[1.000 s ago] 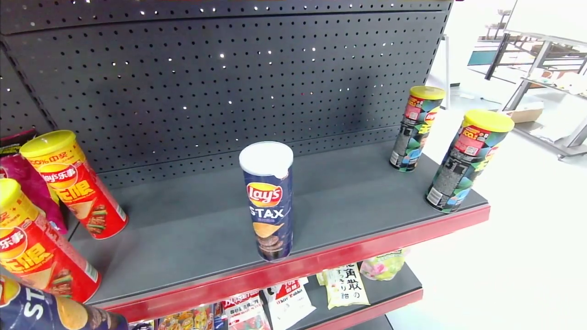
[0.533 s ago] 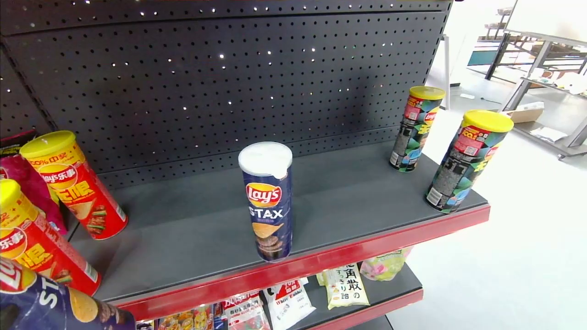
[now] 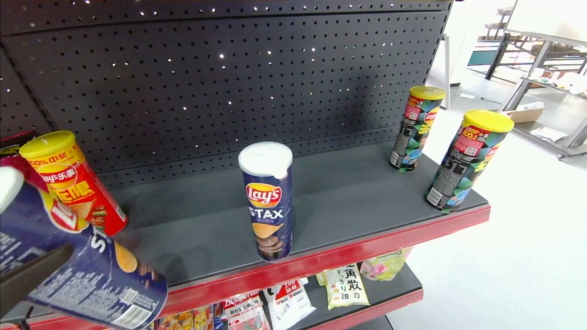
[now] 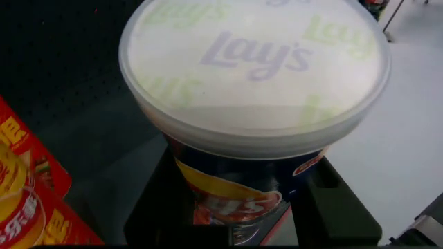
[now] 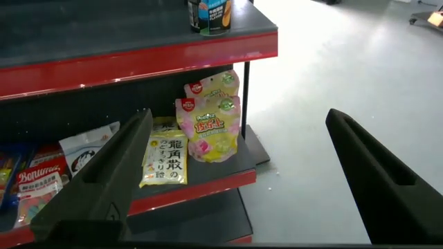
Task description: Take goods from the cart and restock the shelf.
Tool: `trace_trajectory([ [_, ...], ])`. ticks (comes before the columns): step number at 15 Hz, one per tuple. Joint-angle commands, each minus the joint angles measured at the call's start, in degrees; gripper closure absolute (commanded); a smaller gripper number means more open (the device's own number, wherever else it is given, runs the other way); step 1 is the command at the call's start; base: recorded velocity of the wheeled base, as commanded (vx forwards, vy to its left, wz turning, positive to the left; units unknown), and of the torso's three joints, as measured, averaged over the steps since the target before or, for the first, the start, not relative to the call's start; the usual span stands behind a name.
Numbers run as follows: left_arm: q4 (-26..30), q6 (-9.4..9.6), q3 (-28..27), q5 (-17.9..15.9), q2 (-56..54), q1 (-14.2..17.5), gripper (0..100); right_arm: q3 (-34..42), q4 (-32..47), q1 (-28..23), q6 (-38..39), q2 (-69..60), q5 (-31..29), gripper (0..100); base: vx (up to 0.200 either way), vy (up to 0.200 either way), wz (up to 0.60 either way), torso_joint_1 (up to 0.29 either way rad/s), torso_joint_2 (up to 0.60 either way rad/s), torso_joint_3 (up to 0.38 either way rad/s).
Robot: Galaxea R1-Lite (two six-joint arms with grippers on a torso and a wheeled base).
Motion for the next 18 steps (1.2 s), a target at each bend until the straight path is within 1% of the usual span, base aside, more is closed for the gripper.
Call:
trace_trajectory([
  [1, -5.6, 0.91, -1.6, -0.3, 12.8, 0.0, 100, 0.0, 0.0, 0.0, 0.0, 0.0, 0.0, 0, 0.0, 0.0, 0.0, 0.0, 0.0, 0.0],
  [2, -5.6, 0.91, -1.6, -0.3, 12.8, 0.0, 100, 0.0, 0.0, 0.0, 0.0, 0.0, 0.0, 0, 0.0, 0.0, 0.0, 0.0, 0.0, 0.0],
  [3, -9.3, 3.11, -5.0, -0.4, 21.5, -1.8, 100, 0.0, 0.0, 0.0, 0.0, 0.0, 0.0, 0, 0.0, 0.0, 0.0, 0.0, 0.0, 0.0],
  [5, -11.3, 3.37, -9.5, -0.3, 27.8, -2.9, 100, 0.0, 0.0, 0.0, -0.1, 0.0, 0.0, 0, 0.0, 0.0, 0.0, 0.0, 0.0, 0.0],
  [6, -12.5, 4.78, -12.8, -0.2, 32.6, -3.0, 100, 0.0, 0.0, 0.0, 0.0, 0.0, 0.0, 0, 0.0, 0.0, 0.0, 0.0, 0.0, 0.0],
  [7, -13.4, 5.92, -14.8, -0.2, 35.5, -3.2, 100, 0.0, 0.0, 0.0, 0.0, 0.0, 0.0, 0, 0.0, 0.0, 0.0, 0.0, 0.0, 0.0],
  [8, -14.6, 6.53, -16.3, -0.2, 38.3, -3.7, 100, 0.0, 0.0, 0.0, 0.0, 0.0, 0.0, 0, 0.0, 0.0, 0.0, 0.0, 0.0, 0.0],
  [10, -17.6, 6.53, -18.5, -0.1, 43.3, -4.8, 100, 0.0, 0.0, 0.0, 0.0, 0.0, 0.0, 0, 0.0, 0.0, 0.0, 0.0, 0.0, 0.0],
  [12, -20.3, 7.15, -20.0, 0.0, 47.6, -4.8, 100, 0.0, 0.0, 0.0, -0.1, 0.0, 0.0, 0, 0.0, 0.0, 0.0, 0.0, 0.0, 0.0],
  [16, -21.3, 7.15, -26.7, 0.0, 54.8, -4.7, 100, 0.0, 0.0, 0.0, 0.0, 0.0, 0.0, 0, 0.0, 0.0, 0.0, 0.0, 0.0, 0.0],
  [17, -21.6, 7.06, -27.6, 0.0, 56.0, -4.7, 100, 0.0, 0.0, 0.0, 0.0, 0.0, 0.0, 0, 0.0, 0.0, 0.0, 0.0, 0.0, 0.0],
  [18, -23.7, 7.06, -28.3, 0.0, 57.9, -4.6, 100, 0.0, 0.0, 0.0, 0.0, 0.0, 0.0, 0, 0.0, 0.0, 0.0, 0.0, 0.0, 0.0],
])
